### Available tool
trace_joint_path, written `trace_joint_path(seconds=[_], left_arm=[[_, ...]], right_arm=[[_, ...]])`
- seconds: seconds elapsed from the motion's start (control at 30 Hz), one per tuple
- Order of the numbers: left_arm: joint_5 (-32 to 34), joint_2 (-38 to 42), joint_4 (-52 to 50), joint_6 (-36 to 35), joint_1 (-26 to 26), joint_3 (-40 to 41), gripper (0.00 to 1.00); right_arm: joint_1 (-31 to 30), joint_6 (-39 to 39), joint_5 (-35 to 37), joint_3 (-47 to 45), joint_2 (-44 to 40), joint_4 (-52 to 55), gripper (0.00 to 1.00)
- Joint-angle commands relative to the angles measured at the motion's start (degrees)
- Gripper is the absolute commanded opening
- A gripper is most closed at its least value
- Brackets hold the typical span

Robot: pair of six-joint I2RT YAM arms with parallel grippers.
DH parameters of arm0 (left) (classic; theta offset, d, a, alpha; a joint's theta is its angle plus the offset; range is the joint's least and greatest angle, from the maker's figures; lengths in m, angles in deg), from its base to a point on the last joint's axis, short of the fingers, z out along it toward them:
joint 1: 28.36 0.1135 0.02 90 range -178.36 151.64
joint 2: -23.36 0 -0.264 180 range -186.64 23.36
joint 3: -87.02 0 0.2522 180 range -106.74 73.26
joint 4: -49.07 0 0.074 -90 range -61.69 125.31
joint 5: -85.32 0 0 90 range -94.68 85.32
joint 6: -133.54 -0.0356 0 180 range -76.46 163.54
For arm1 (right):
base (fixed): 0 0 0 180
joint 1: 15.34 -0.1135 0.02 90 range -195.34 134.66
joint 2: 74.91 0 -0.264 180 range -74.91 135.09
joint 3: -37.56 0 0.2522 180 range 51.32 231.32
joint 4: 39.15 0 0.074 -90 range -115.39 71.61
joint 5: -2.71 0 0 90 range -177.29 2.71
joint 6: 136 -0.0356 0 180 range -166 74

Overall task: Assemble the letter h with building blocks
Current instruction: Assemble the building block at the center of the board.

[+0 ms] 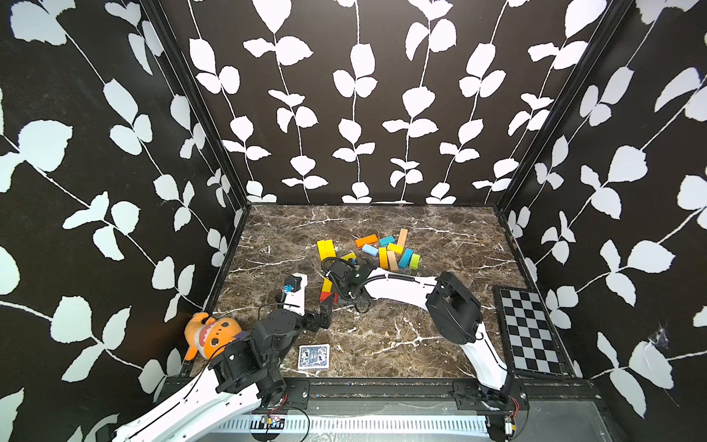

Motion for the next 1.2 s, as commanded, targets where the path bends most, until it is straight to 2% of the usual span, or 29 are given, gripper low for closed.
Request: trace_joint_path(seconds=[0.0, 0.83, 1.17], left_arm=[[0.8, 0.4, -0.6, 0.2, 0.3, 0.9, 0.99], [0.2, -0.1, -0.1, 0.0, 0.3, 1.0, 0.99], [-0.6, 2.0, 0.3, 0.2, 0.3, 1.1, 0.99]], right_arm=[[-0.3, -1.5, 0.1, 1.1, 1.6, 0.7, 0.65], [-0.3, -0.7, 1.1, 0.6, -0.2, -0.6, 0.75], [-0.3, 1.0, 3.5, -3.6, -6.0, -3.1, 0.78]])
